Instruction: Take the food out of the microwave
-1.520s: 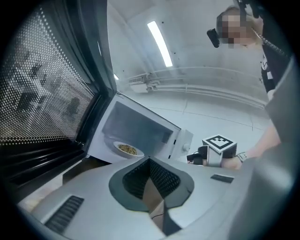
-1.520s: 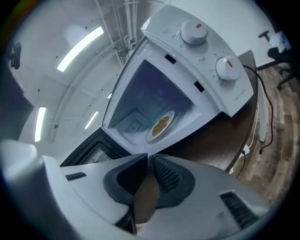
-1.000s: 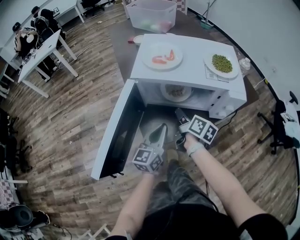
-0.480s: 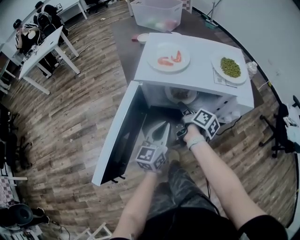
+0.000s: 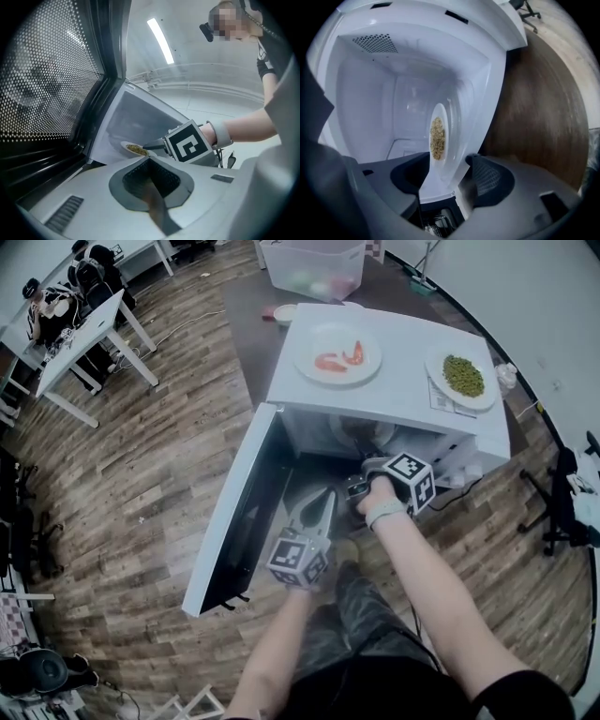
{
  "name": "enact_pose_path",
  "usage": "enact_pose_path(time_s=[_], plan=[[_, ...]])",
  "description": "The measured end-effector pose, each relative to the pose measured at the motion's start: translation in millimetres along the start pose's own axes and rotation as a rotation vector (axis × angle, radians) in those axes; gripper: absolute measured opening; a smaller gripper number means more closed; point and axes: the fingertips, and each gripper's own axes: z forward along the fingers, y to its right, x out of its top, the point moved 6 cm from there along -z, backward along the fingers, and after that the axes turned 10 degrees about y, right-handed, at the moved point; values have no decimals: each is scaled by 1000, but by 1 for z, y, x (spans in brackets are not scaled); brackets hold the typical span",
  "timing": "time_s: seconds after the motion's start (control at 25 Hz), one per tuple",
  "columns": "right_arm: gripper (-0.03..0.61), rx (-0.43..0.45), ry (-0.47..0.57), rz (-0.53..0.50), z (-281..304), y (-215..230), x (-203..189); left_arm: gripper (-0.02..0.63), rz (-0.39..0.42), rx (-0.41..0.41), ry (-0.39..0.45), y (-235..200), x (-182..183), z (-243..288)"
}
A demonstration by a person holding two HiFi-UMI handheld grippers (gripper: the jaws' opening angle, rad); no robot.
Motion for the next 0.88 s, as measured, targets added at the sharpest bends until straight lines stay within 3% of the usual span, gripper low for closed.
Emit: enact_pose_path(time_s=[0.28, 0.48, 0.88], plan=[[264, -74, 22, 28, 9, 7, 1, 11, 4, 10, -3, -2, -2, -5], [240, -58, 3, 35, 8, 8, 1, 11, -10, 25, -11, -3, -6, -7], [73, 24, -12, 38, -9, 3, 3, 11, -11, 15, -31, 5, -9, -9]])
